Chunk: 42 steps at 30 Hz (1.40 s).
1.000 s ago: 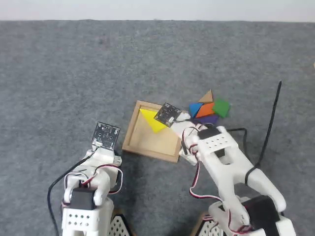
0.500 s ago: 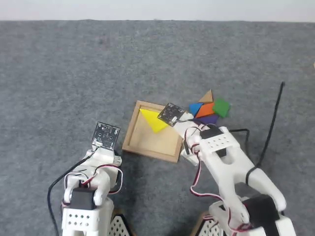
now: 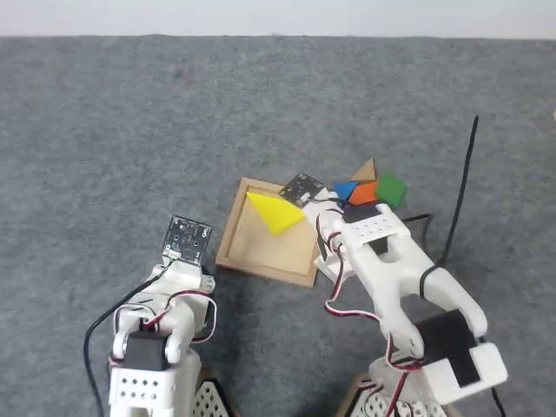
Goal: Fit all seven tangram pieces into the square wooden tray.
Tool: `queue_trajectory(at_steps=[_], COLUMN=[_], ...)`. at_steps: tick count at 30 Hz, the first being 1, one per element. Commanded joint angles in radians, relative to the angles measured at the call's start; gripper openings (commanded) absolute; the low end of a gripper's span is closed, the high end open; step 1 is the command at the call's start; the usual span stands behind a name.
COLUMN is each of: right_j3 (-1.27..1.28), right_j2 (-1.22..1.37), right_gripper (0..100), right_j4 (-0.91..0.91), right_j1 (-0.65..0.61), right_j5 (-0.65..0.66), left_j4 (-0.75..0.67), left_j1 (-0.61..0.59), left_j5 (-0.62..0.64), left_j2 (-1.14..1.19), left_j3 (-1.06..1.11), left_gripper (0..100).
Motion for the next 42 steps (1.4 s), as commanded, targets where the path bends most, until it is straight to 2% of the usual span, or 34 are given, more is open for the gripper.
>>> queue_trajectory(at_steps=[1, 6, 11, 13, 16, 21, 26, 37, 40, 42], right_j3=[-0.044, -0.048, -0.048, -0.048, -0.048, -0.049, -0.058, -0.152, -0.15, -0.15], right_j2=[0.008, 0.016, 0.008, 0.008, 0.007, 0.005, -0.035, -0.035, -0.045, -0.045], right_gripper=[36.8, 36.3, 22.9, 20.8, 27.3, 38.8, 37.4, 37.0, 37.0, 37.0], right_j4=[0.039, 0.048, -0.004, -0.013, -0.008, 0.036, 0.051, 0.027, 0.05, 0.085], right_j1=[0.018, 0.019, 0.01, 0.01, 0.008, 0.013, 0.056, 0.311, 0.314, 0.257], right_j5=[-0.092, -0.135, -0.178, -0.203, -0.256, -0.269, -0.278, -0.302, -0.301, -0.272], left_j4=[0.005, 0.005, 0.005, 0.005, 0.005, 0.005, 0.005, 0.005, 0.005, 0.005], left_j1=[-0.002, -0.002, -0.002, -0.002, -0.002, -0.002, -0.002, -0.002, -0.002, -0.002], left_j5=[0.006, 0.006, 0.006, 0.006, 0.006, 0.006, 0.006, 0.006, 0.006, 0.006], left_j2=[-0.009, -0.009, -0.009, -0.009, -0.009, -0.009, -0.009, -0.009, -0.009, -0.009], left_j3=[-0.005, -0.005, -0.005, -0.005, -0.005, -0.005, -0.005, -0.005, -0.005, -0.005], left_gripper=[2, 2, 2, 2, 2, 2, 2, 2, 2, 2])
